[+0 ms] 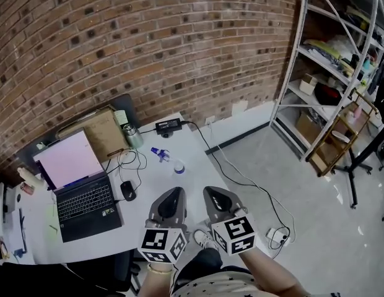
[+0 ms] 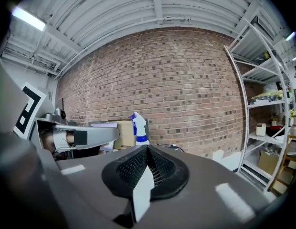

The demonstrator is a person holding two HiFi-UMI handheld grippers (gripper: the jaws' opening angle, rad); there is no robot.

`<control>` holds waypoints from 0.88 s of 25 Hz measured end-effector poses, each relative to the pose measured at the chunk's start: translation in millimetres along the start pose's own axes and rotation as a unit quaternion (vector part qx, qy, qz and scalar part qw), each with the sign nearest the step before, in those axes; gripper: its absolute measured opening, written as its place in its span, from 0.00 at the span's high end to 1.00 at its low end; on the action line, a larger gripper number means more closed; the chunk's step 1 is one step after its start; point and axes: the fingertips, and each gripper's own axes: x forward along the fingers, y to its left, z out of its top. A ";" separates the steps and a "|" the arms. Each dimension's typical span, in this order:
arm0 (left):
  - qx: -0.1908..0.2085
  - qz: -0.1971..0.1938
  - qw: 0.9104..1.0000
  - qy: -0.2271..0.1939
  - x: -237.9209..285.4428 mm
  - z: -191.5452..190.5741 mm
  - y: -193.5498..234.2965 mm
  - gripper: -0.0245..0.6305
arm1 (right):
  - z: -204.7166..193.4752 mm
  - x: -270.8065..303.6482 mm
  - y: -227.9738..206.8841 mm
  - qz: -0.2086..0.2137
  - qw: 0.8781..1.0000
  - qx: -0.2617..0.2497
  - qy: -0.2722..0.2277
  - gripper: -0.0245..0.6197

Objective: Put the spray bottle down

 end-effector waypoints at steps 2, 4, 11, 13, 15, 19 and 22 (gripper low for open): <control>0.001 0.001 1.000 0.001 -9.2 0.4 -5.3 0.95 | -0.3 -8.3 6.2 0.002 1.000 0.000 -0.002 0.96; 0.002 0.003 1.000 0.004 -17.2 -1.4 -9.9 0.95 | -1.9 -16.0 12.2 0.003 1.000 -0.001 -0.003 0.96; -0.003 0.013 1.000 0.008 -36.9 -8.5 -18.9 0.95 | -6.4 -37.0 27.1 0.004 1.000 -0.004 -0.009 0.96; -0.004 0.015 1.000 0.008 -39.9 -9.1 -20.4 0.95 | -4.9 -40.9 28.8 0.003 1.000 -0.008 -0.012 0.96; -0.003 0.016 1.000 0.008 -41.6 -9.3 -21.2 0.95 | -3.8 -43.4 29.6 0.002 1.000 -0.016 -0.012 0.96; -0.001 0.017 1.000 0.006 -41.6 -6.8 -22.9 0.95 | -0.7 -45.1 31.3 0.003 1.000 -0.023 -0.012 0.96; -0.001 0.017 1.000 0.004 -39.8 -4.6 -23.1 0.95 | 3.0 -45.2 31.2 0.004 1.000 -0.025 -0.016 0.96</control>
